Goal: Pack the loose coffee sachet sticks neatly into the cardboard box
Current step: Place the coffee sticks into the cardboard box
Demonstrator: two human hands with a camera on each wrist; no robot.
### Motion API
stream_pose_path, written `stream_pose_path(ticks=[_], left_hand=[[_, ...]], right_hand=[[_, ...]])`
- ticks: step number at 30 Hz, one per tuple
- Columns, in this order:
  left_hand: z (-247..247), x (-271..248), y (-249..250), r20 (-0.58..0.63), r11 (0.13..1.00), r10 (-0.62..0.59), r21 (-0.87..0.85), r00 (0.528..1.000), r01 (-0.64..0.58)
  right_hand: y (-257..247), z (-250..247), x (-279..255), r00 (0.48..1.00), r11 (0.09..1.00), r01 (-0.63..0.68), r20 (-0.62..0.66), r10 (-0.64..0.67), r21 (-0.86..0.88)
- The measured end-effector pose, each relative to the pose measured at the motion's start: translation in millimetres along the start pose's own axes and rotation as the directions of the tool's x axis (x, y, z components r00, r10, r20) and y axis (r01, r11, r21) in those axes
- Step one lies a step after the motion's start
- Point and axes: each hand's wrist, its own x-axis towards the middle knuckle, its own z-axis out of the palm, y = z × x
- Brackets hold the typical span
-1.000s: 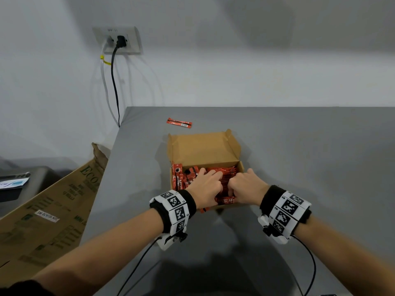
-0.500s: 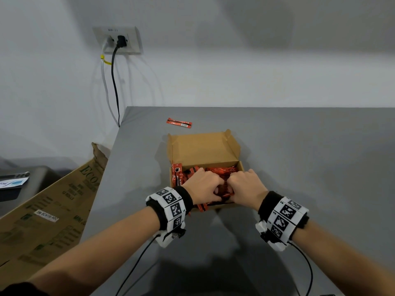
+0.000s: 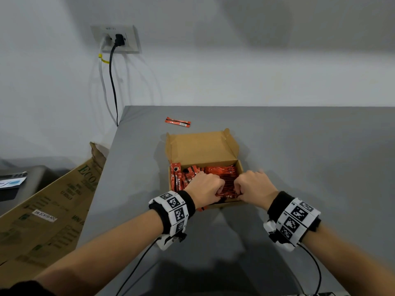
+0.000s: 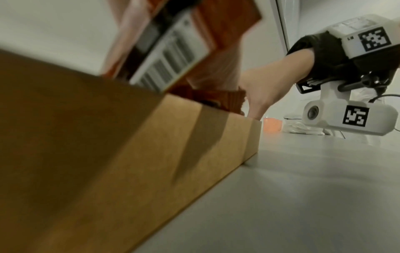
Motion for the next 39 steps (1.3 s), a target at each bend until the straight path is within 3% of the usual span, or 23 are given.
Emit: stream_pose_path(ticks=[10,16,21,39], left_hand=[[-30,-4,-14,-0.11,0.996,-0.045,-0.086,0.993,0.035],[-16,-6,-9,0.059,0.999,-0.041,0.01,0.997,0.041],[-13,-1,-5,0.011,0.996,-0.064,-0.057,0.998,0.064],[-5,-2,-11,0.06,0.998,-0.005,0.055,0.998,0.001]], right_hand=[[-1,5,2,0.999,0.998,-0.017,-0.028,0.016,-0.057],[-7,6,5,0.999,0.991,-0.043,-0.033,0.039,-0.129],[-9,7,6,0.995,0.991,-0.098,-0.021,0.096,-0.095],[-5,6,5,0.996,0.995,-0.089,-0.025,0.09,0.038]])
